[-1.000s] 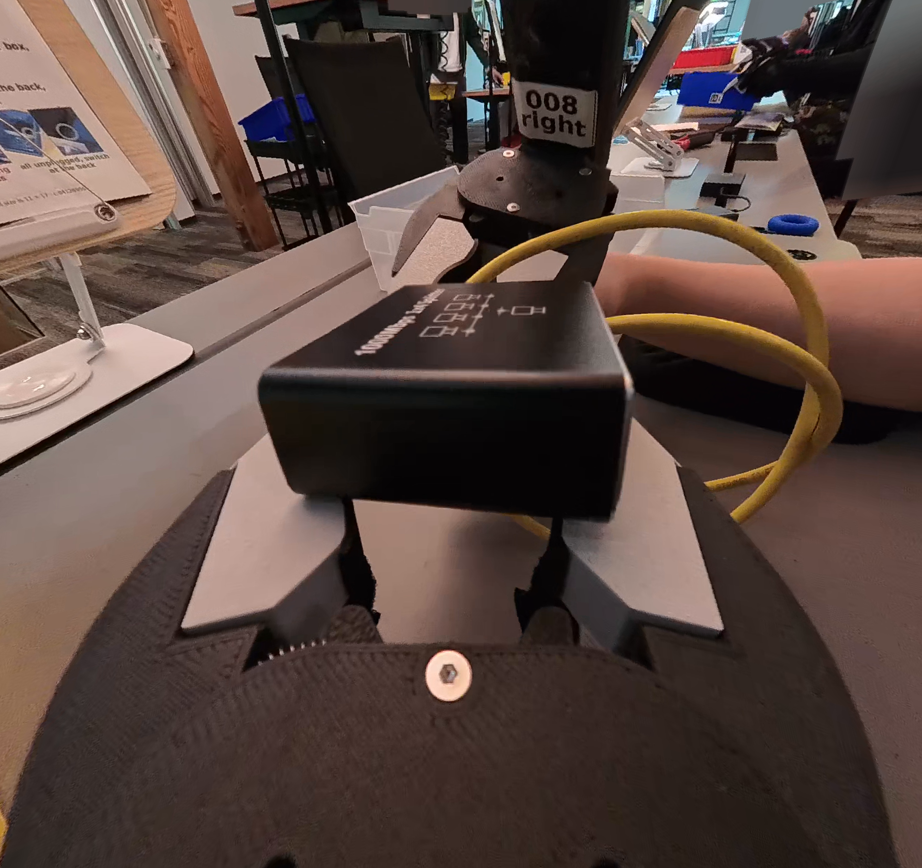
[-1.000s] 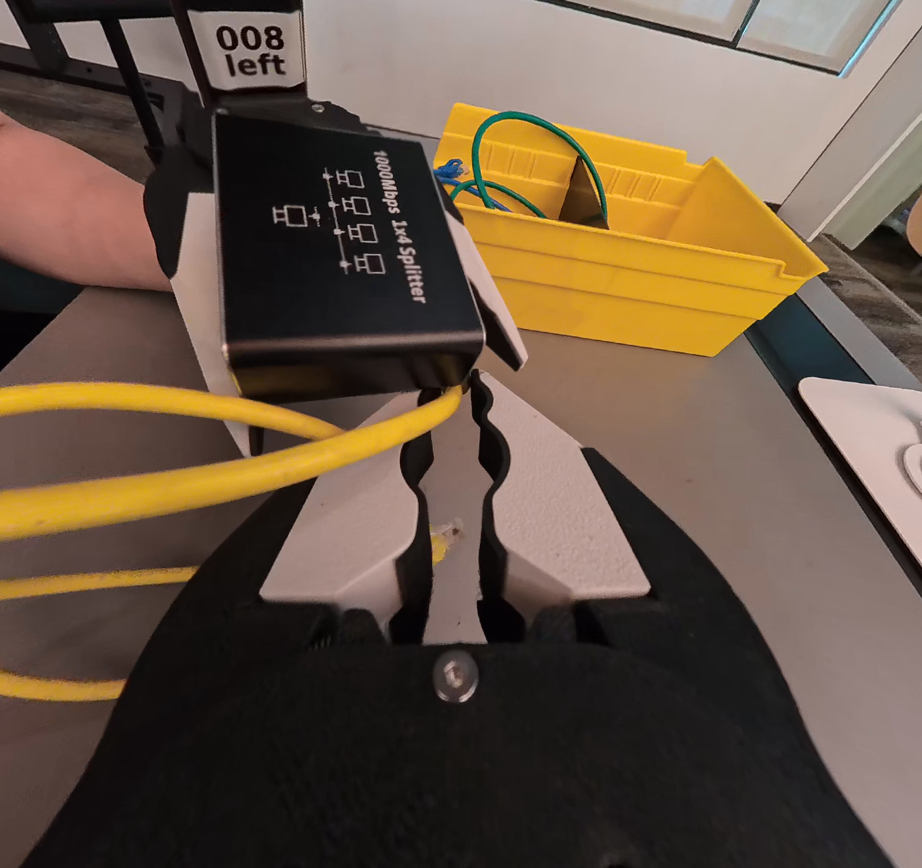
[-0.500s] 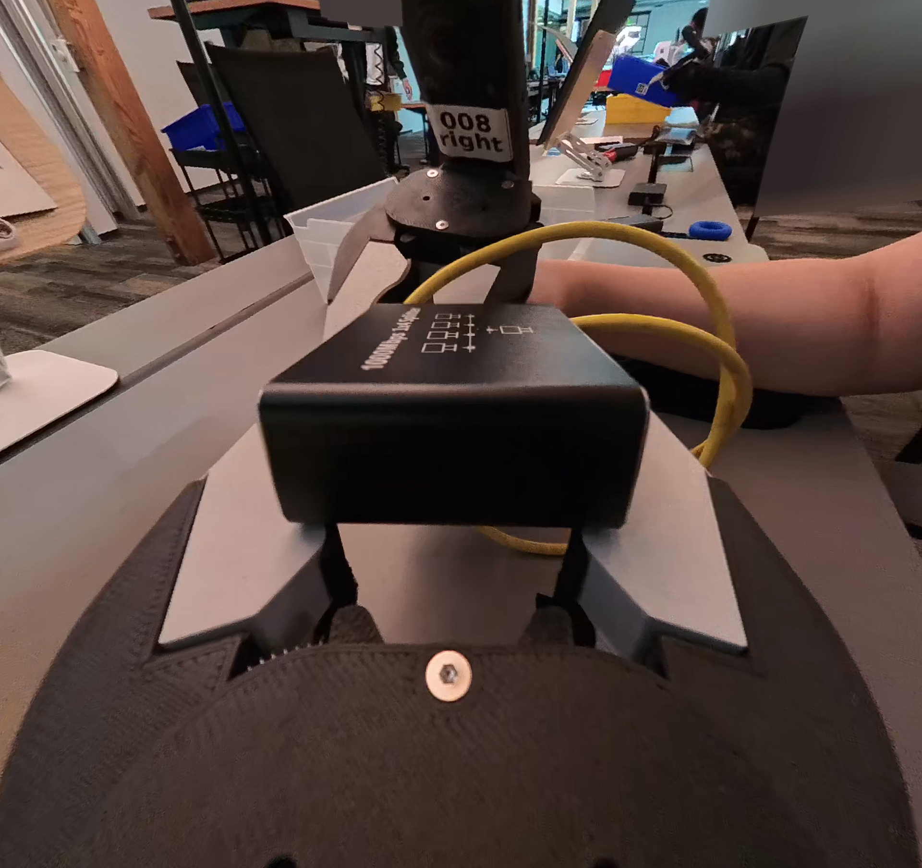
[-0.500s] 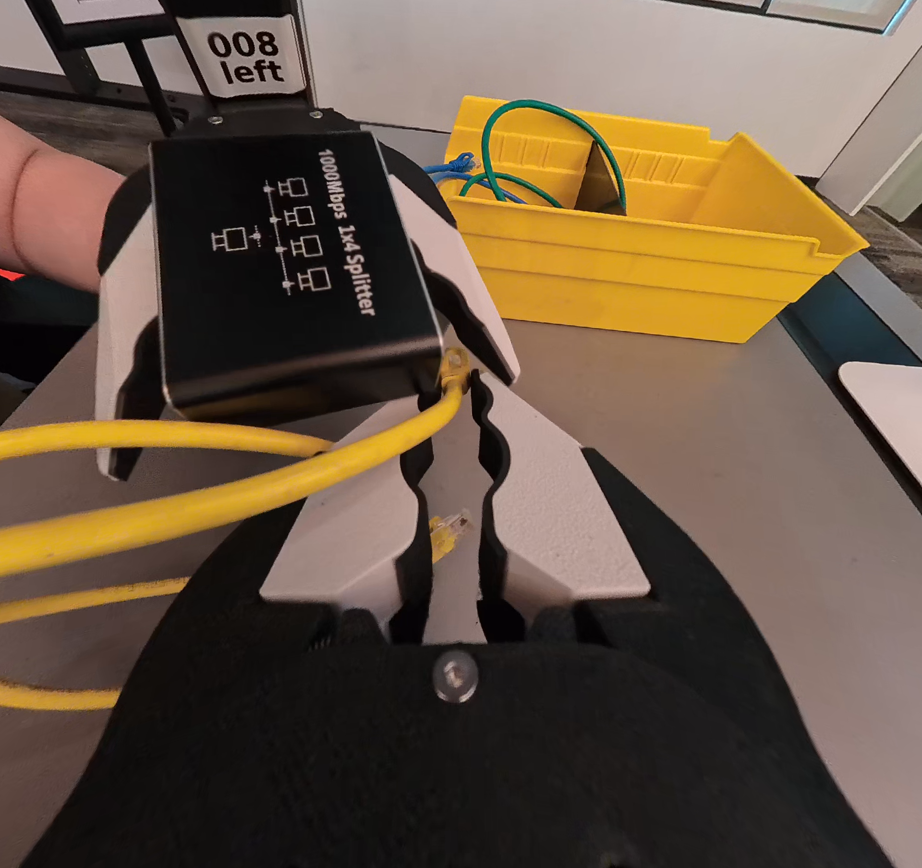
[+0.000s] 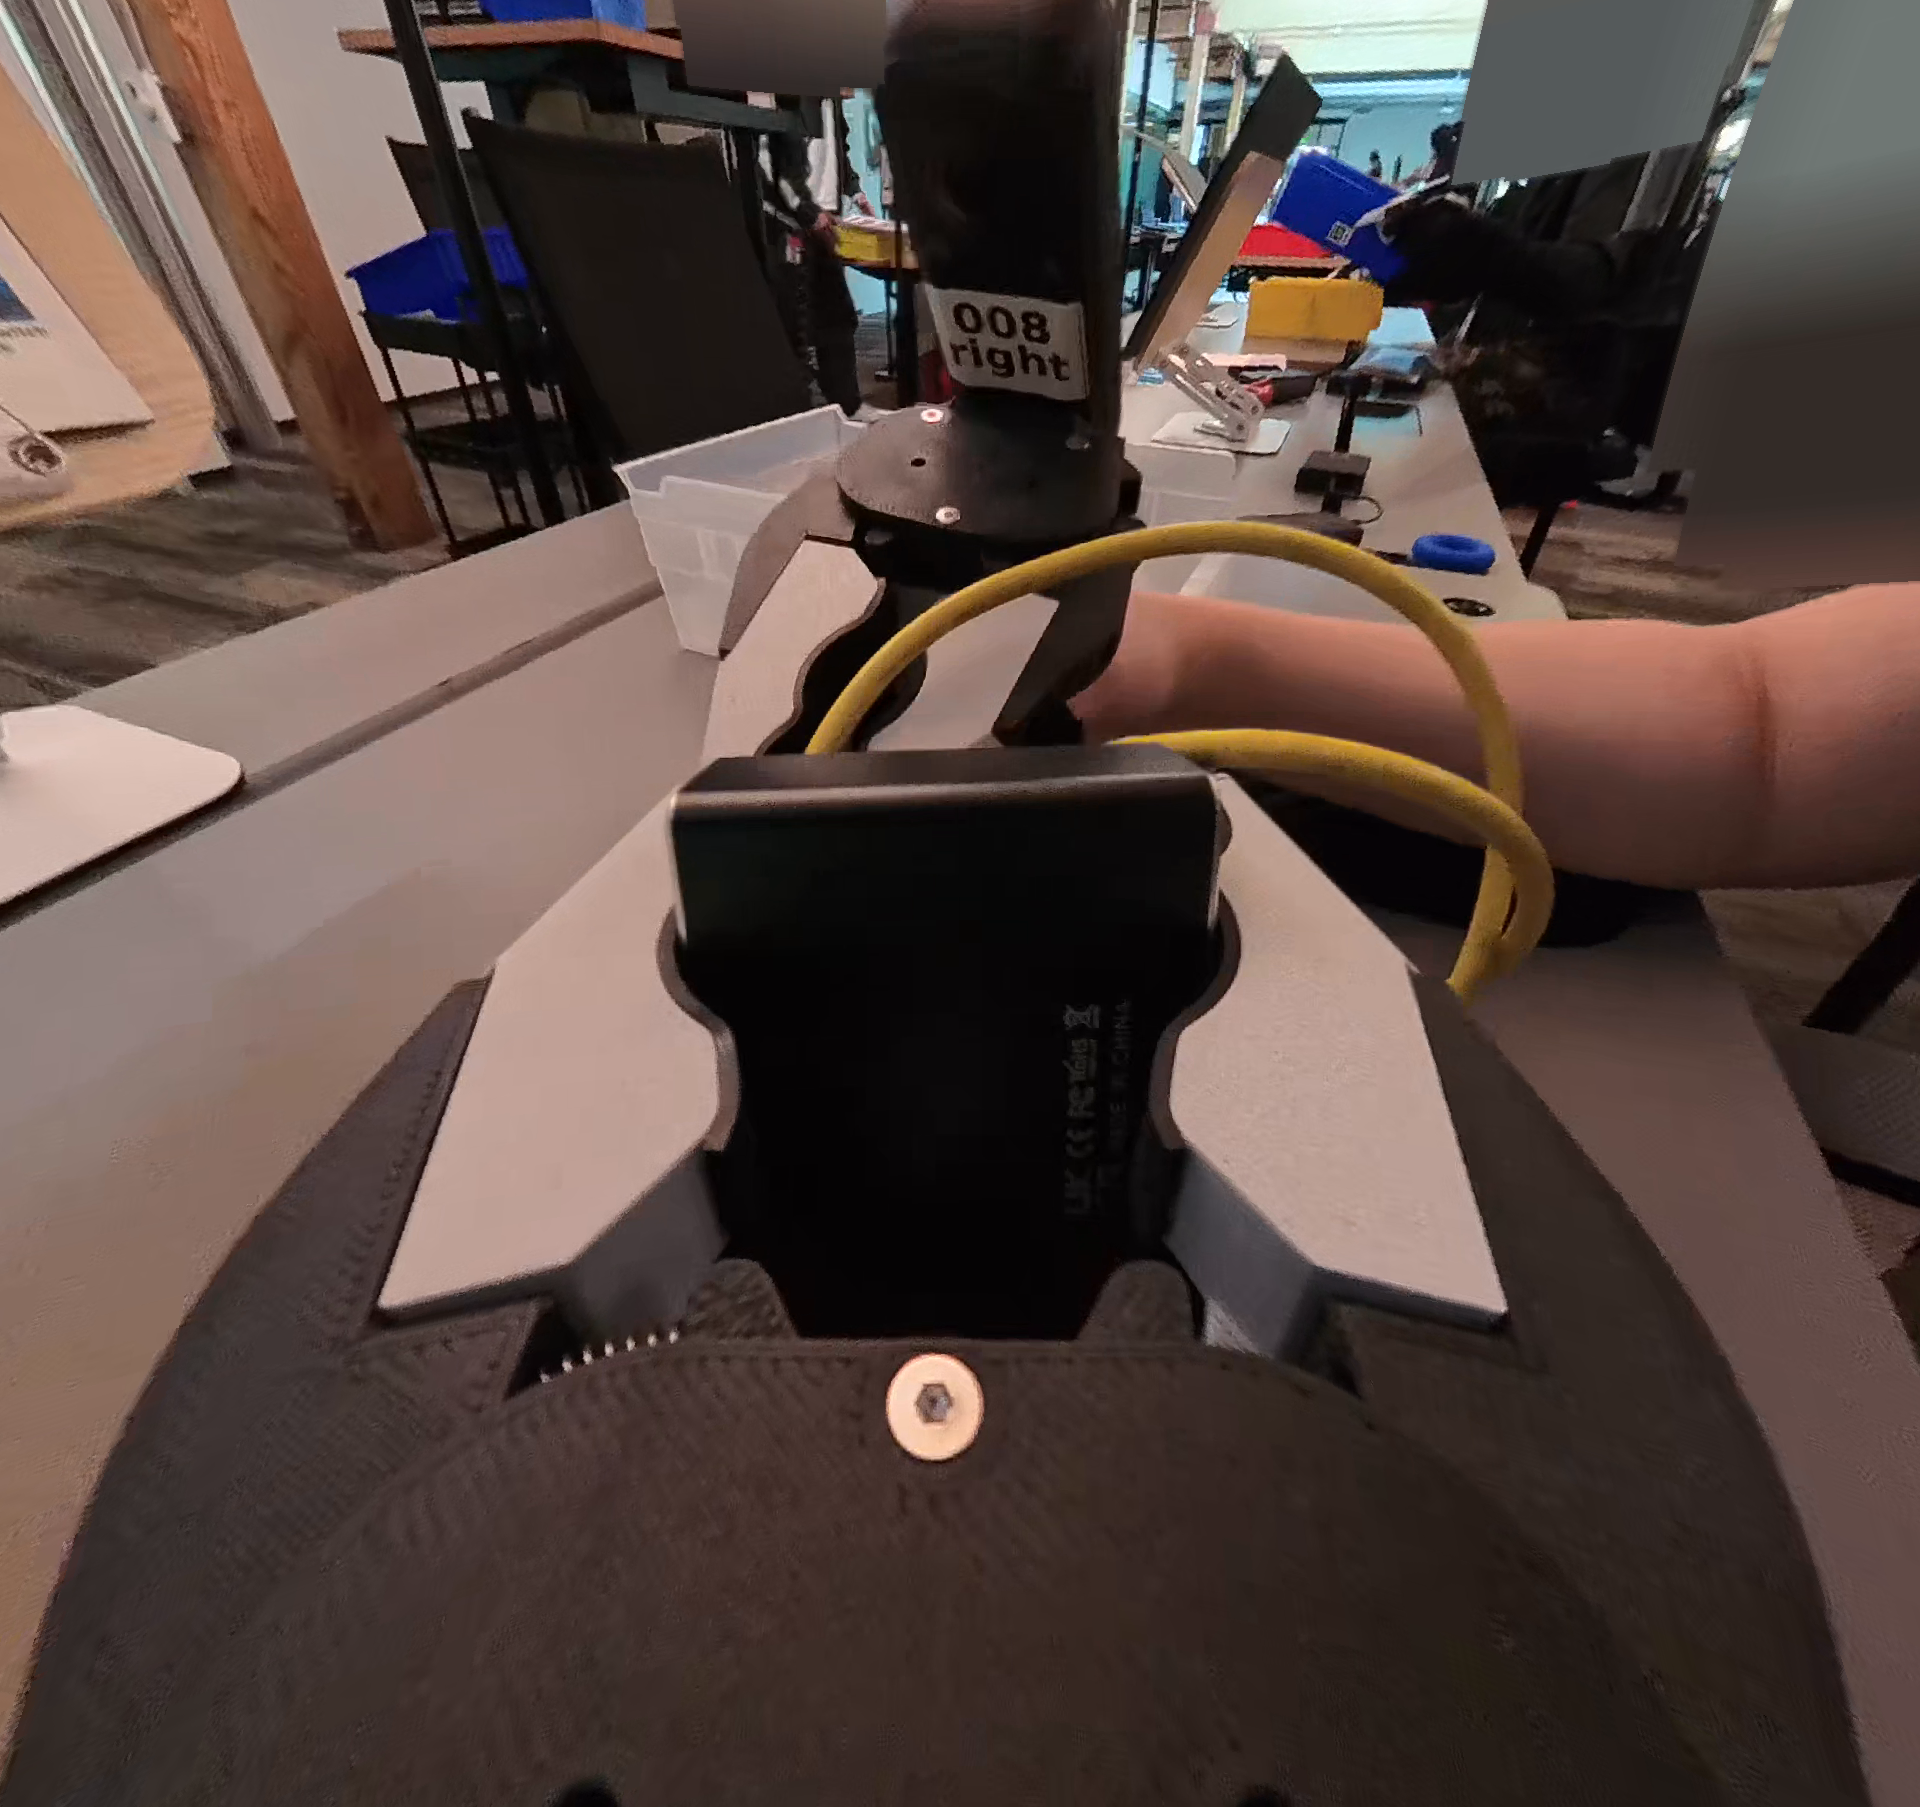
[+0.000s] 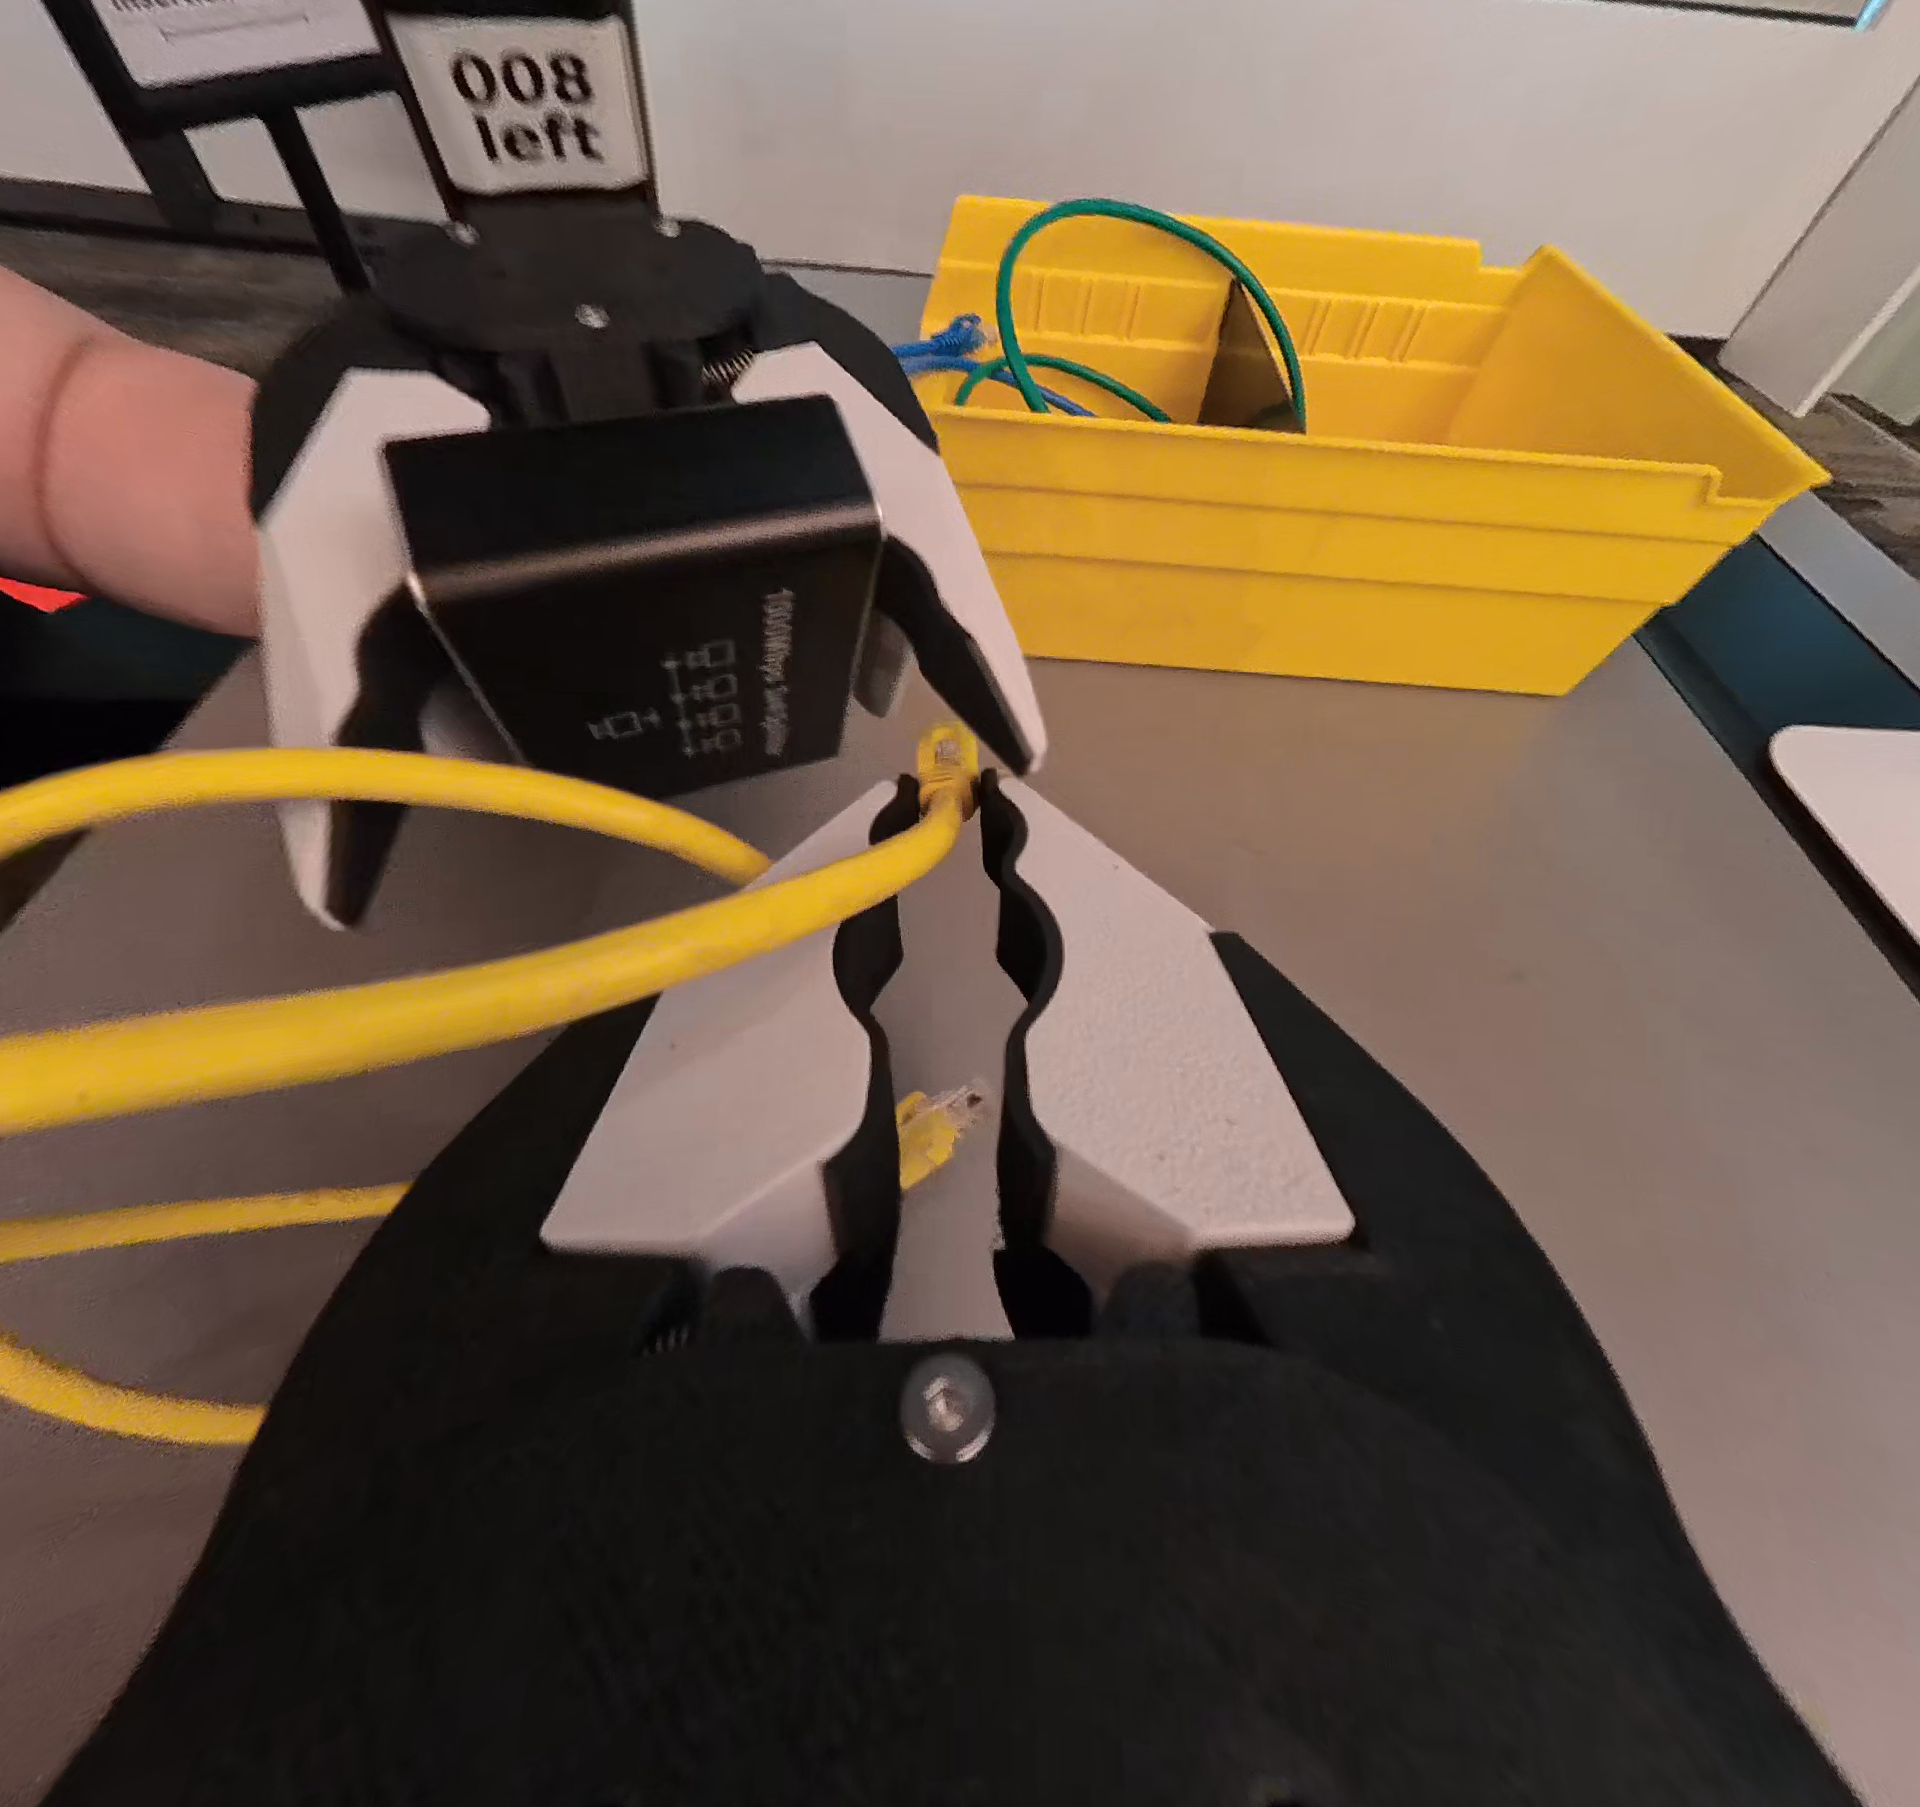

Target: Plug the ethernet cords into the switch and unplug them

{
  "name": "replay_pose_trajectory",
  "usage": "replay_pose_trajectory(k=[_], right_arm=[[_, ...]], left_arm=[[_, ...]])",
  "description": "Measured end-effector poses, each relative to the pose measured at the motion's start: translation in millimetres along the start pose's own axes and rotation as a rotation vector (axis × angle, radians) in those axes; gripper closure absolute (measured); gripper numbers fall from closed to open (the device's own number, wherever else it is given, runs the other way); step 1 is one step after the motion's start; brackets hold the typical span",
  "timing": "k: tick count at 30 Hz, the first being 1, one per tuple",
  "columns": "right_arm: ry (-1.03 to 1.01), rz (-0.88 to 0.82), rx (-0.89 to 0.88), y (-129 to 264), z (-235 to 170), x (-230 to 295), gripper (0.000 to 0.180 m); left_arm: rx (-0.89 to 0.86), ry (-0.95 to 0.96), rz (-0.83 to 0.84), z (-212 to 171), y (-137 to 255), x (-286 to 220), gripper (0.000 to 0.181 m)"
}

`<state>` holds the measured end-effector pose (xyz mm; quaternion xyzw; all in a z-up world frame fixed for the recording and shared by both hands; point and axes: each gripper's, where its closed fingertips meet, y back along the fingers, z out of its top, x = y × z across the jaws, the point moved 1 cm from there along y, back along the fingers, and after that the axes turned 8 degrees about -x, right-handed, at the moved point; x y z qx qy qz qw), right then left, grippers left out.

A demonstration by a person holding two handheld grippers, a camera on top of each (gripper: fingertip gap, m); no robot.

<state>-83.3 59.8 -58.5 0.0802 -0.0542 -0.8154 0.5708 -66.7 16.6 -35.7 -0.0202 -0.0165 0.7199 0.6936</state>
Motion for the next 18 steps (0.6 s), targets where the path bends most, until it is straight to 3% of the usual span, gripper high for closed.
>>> replay_pose_trajectory(k=[9, 18], right_arm=[[-0.034, -0.087, 0.179, 18, -37, -25, 0.169], [-0.072, -0.205, 0.087, 42, -28, -53, 0.169]], left_arm=[[0.153, 0.136, 0.085, -31, 4, 32, 0.091], [0.423, 0.190, 0.095, -75, -19, 57, 0.091]])
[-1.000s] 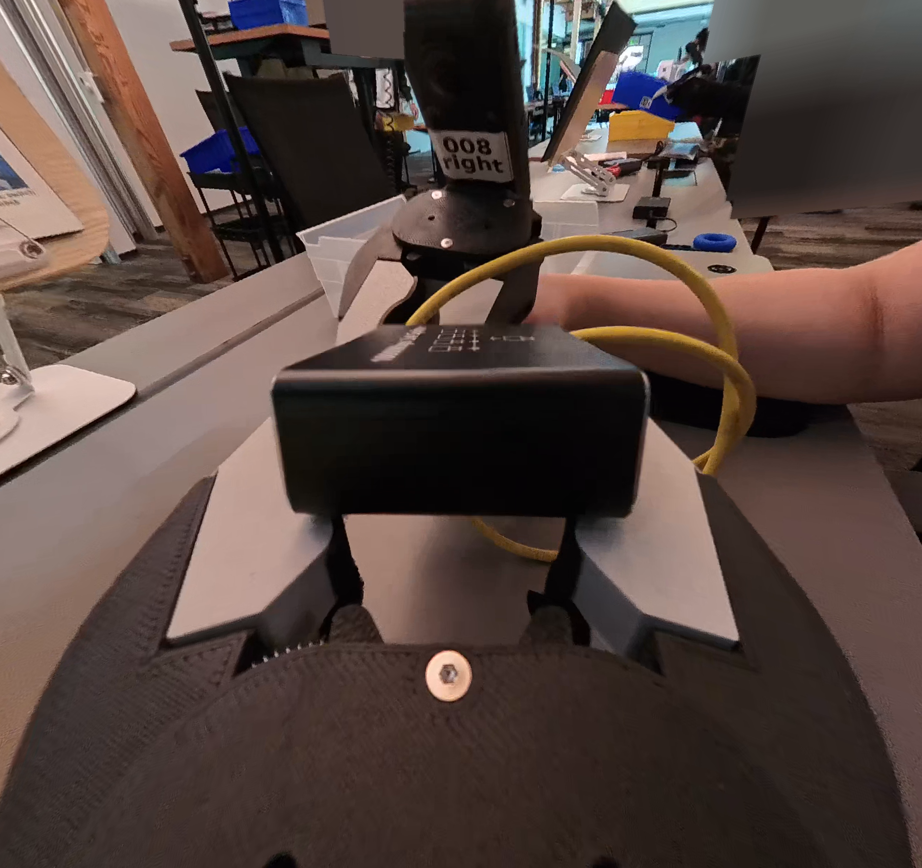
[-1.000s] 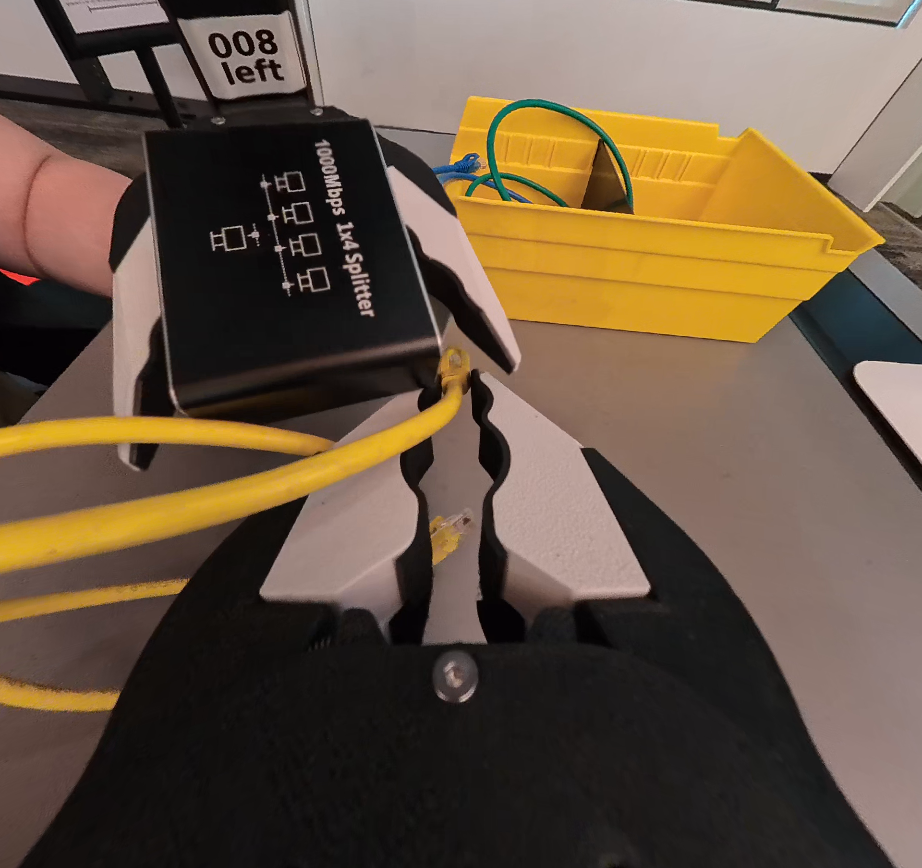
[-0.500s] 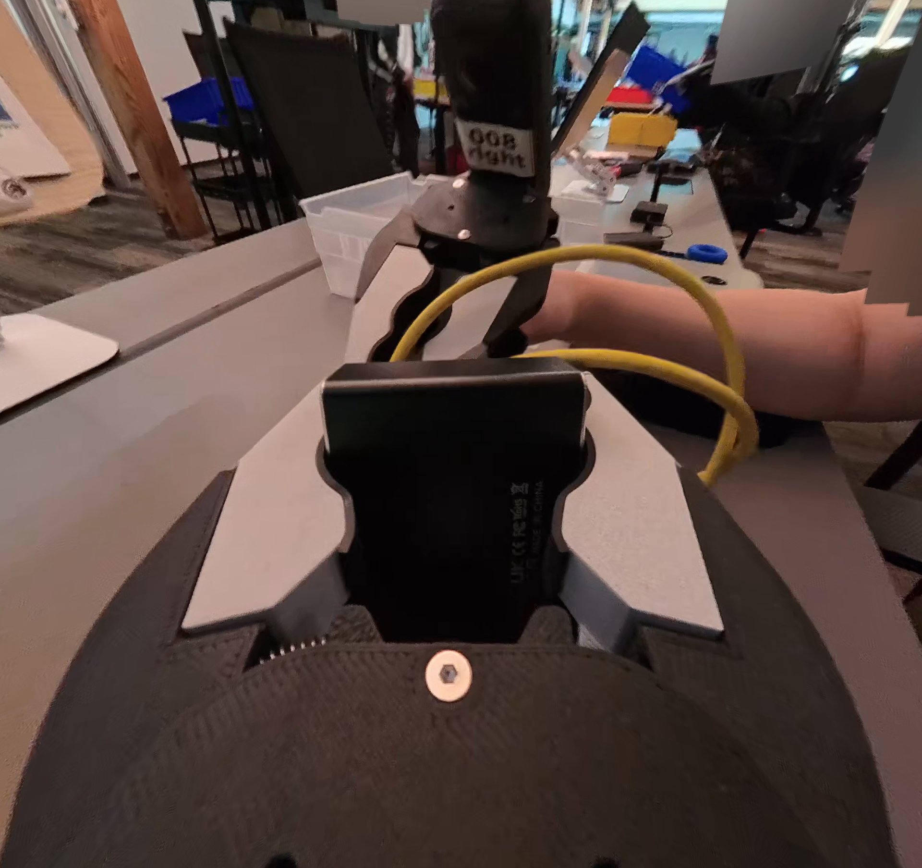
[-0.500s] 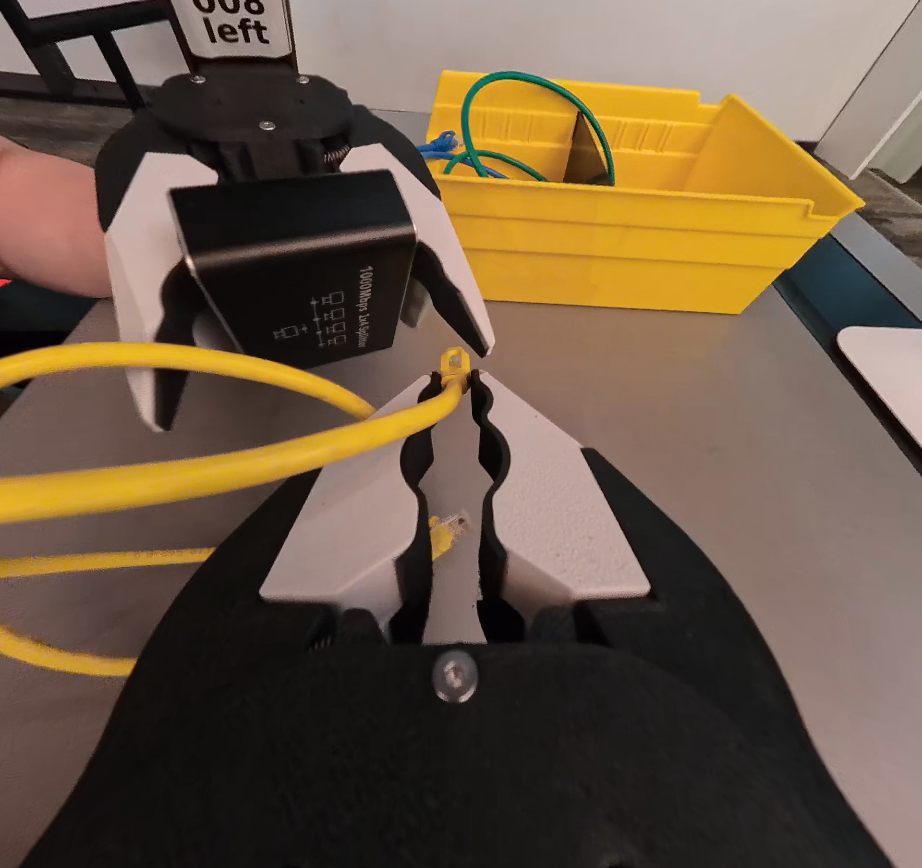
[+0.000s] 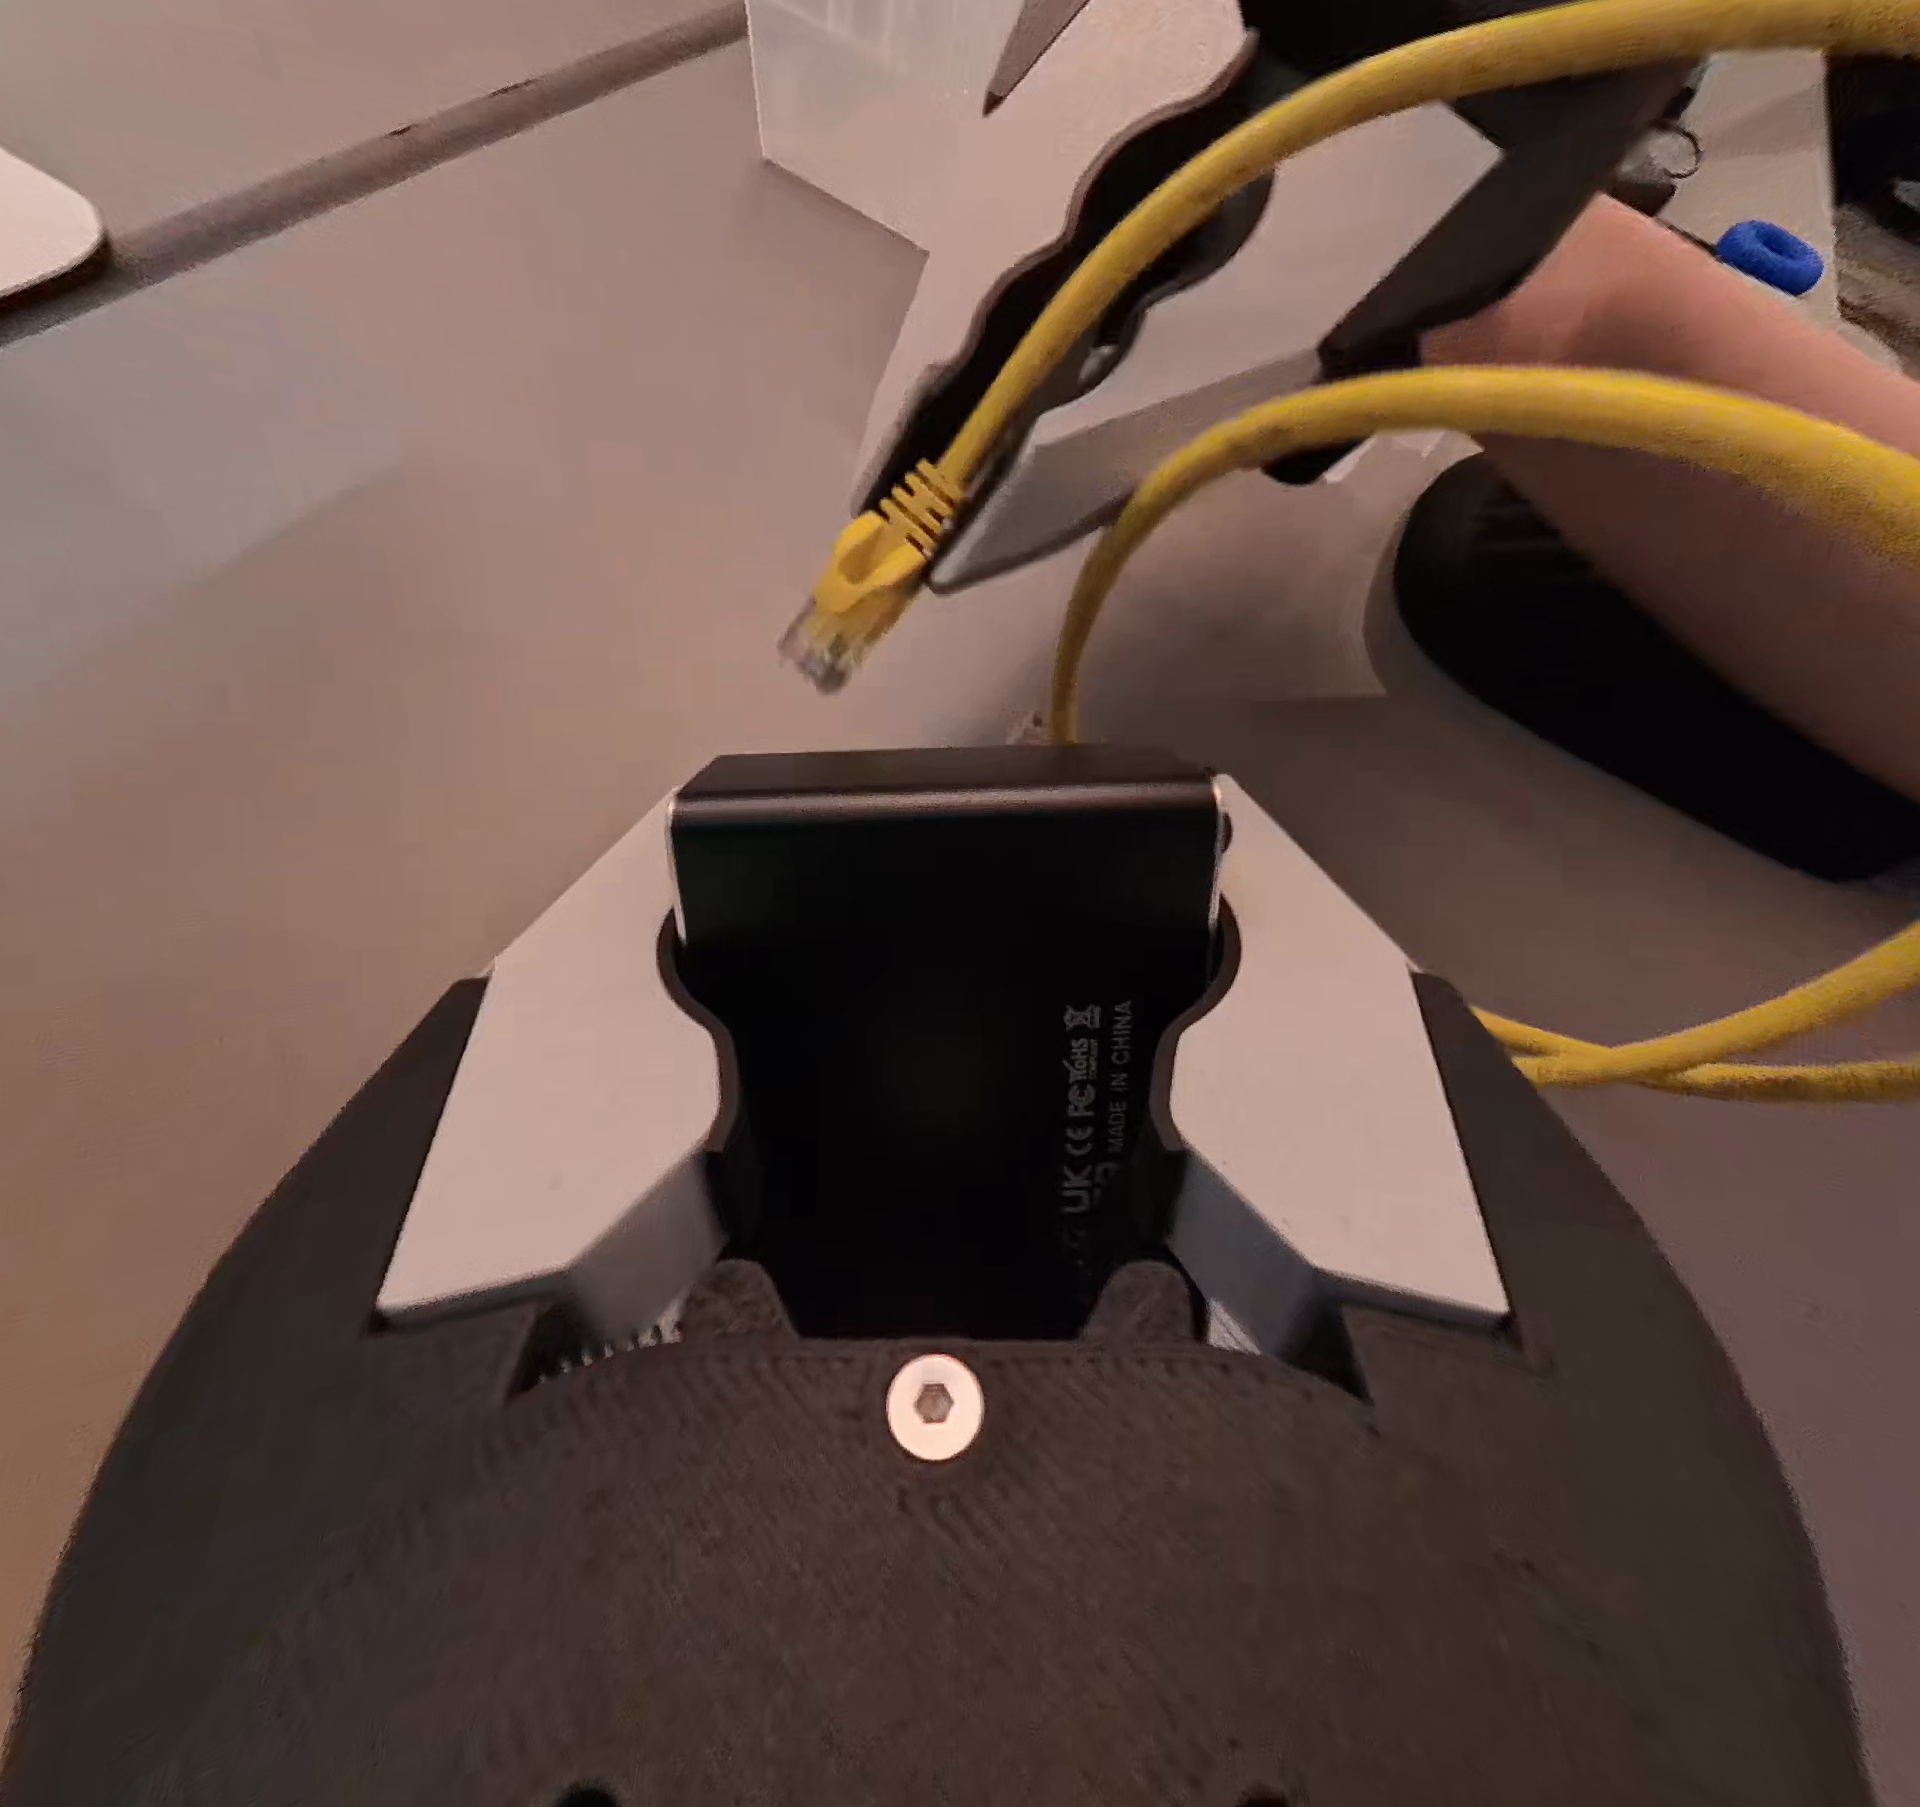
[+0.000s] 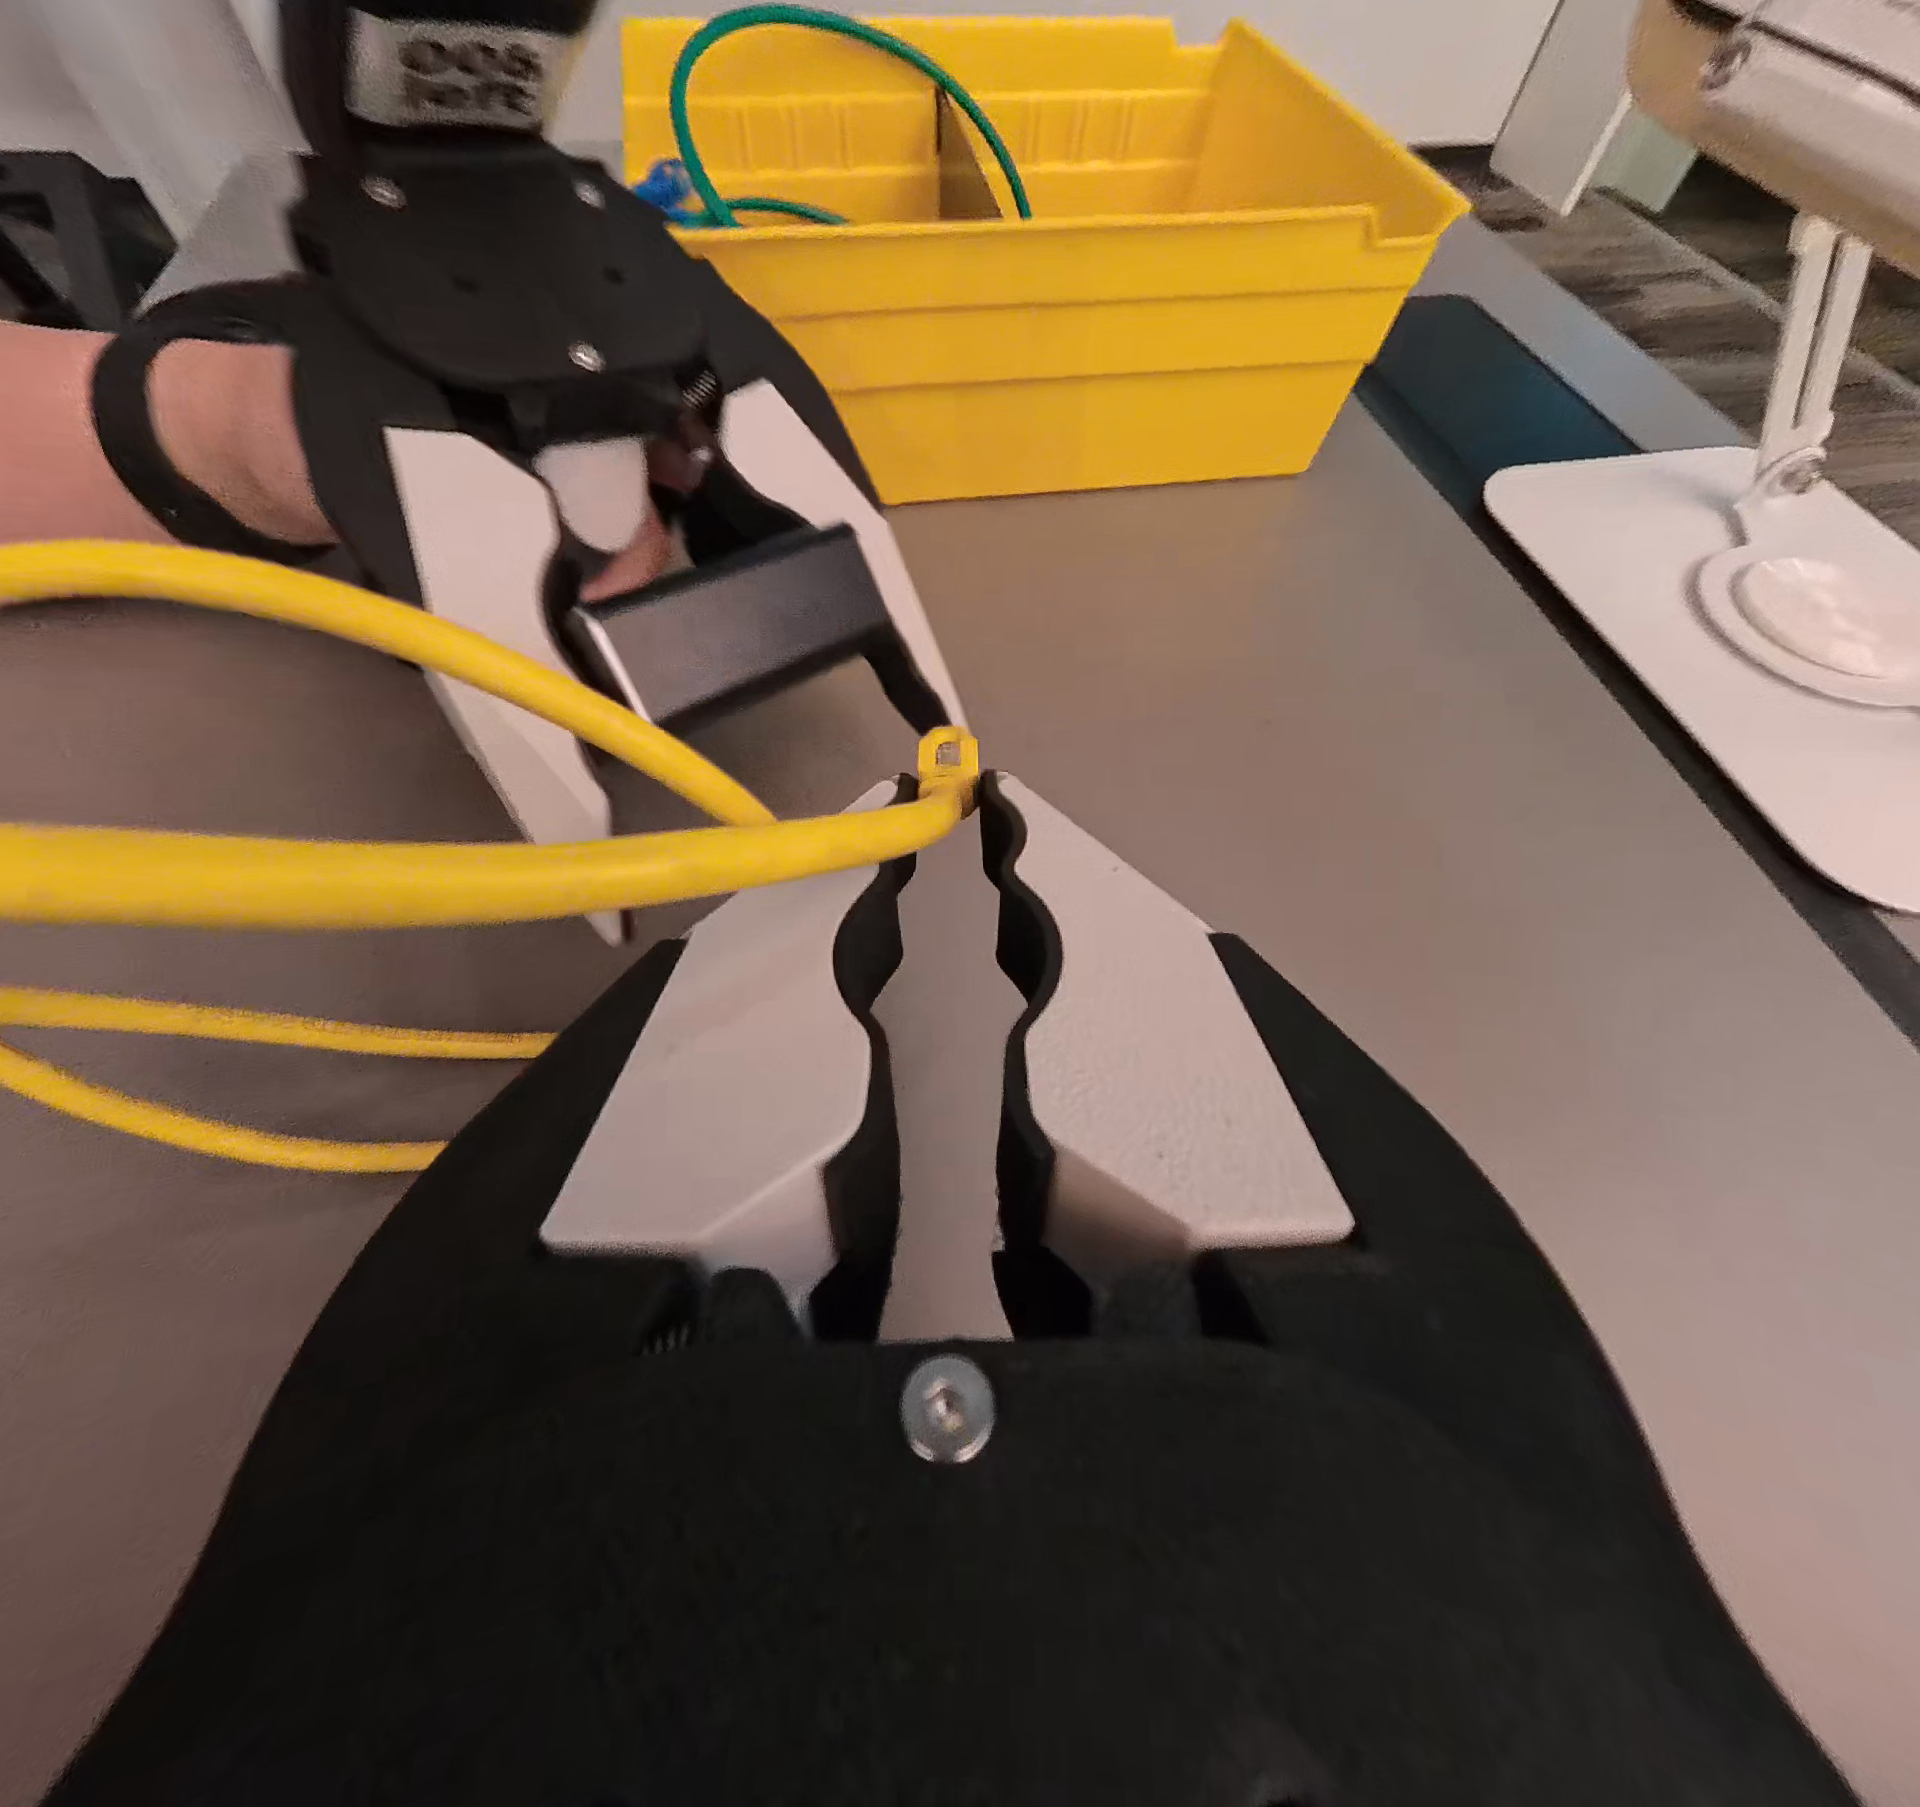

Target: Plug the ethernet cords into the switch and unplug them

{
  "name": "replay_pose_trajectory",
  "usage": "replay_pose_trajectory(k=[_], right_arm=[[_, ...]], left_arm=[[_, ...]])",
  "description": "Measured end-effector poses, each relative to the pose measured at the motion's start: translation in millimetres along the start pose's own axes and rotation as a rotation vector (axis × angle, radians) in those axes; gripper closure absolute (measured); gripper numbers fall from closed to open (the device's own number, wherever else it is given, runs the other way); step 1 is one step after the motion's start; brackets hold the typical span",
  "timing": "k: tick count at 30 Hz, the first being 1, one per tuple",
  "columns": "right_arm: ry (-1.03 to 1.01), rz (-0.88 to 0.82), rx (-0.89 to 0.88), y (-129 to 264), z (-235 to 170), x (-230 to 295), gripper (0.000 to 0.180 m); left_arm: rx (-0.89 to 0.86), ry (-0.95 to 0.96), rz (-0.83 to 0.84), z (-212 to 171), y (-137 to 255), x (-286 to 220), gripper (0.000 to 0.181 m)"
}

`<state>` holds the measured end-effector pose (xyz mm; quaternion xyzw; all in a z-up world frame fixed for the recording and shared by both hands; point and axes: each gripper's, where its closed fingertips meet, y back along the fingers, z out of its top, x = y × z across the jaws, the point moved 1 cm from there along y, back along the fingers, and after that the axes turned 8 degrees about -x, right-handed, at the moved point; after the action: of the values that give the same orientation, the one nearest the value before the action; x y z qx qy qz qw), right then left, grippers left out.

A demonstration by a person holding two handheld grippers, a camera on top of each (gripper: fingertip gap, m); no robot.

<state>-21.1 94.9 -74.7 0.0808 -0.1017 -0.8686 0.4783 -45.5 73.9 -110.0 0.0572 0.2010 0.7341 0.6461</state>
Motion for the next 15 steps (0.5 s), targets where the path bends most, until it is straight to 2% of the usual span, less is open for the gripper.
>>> replay_pose_trajectory(k=[2, 10, 15], right_arm=[[0.029, -0.005, -0.019, 1, 6, 2, 0.169], [0.095, -0.246, 0.000, 15, 17, -29, 0.169], [0.061, -0.315, 0.010, 20, 14, -40, 0.169]], left_arm=[[0.010, 0.013, -0.011, 4, -9, 6, 0.091], [0.053, 0.118, -0.012, 18, -31, 42, 0.091], [0.173, 0.042, 0.006, 13, -37, 49, 0.092]])
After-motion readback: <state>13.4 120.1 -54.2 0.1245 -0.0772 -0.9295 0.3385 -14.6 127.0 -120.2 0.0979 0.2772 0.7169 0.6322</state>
